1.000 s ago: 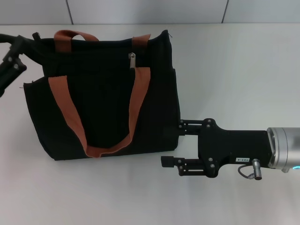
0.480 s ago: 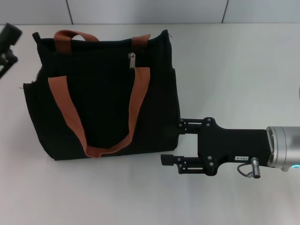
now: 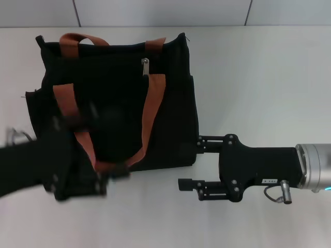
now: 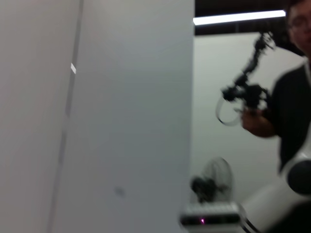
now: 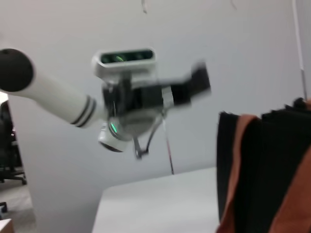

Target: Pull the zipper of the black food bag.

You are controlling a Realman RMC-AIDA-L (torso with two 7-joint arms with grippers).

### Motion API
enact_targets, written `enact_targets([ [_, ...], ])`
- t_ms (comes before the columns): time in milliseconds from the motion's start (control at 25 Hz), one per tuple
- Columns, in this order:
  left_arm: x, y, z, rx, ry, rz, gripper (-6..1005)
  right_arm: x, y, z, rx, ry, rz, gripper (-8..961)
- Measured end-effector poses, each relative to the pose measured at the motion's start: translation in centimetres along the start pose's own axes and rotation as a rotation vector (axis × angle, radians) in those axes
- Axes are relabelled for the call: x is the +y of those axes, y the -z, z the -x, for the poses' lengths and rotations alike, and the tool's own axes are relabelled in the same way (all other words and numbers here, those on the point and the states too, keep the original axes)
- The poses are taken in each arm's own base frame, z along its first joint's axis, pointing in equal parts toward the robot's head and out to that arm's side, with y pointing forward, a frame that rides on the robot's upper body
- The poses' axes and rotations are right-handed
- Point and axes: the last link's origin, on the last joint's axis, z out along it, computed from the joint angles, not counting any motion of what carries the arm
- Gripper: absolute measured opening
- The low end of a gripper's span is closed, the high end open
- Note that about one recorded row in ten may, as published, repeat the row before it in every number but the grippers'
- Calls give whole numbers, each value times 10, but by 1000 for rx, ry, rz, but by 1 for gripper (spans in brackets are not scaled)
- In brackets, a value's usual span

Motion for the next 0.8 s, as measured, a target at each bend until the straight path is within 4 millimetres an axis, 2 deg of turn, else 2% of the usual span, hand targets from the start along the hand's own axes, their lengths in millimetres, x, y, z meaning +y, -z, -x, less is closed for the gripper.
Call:
enact_targets([
  [160,5,1,20,-157,90,56,827,6,-1,-3,7,0,33,679],
  [400,8,17,47,-320,128,-23,826,17,-3,-13,39,-13,72,679],
  [800,11,31,52,-372,133,-55,825,21,1,-23,39,3,35,679],
])
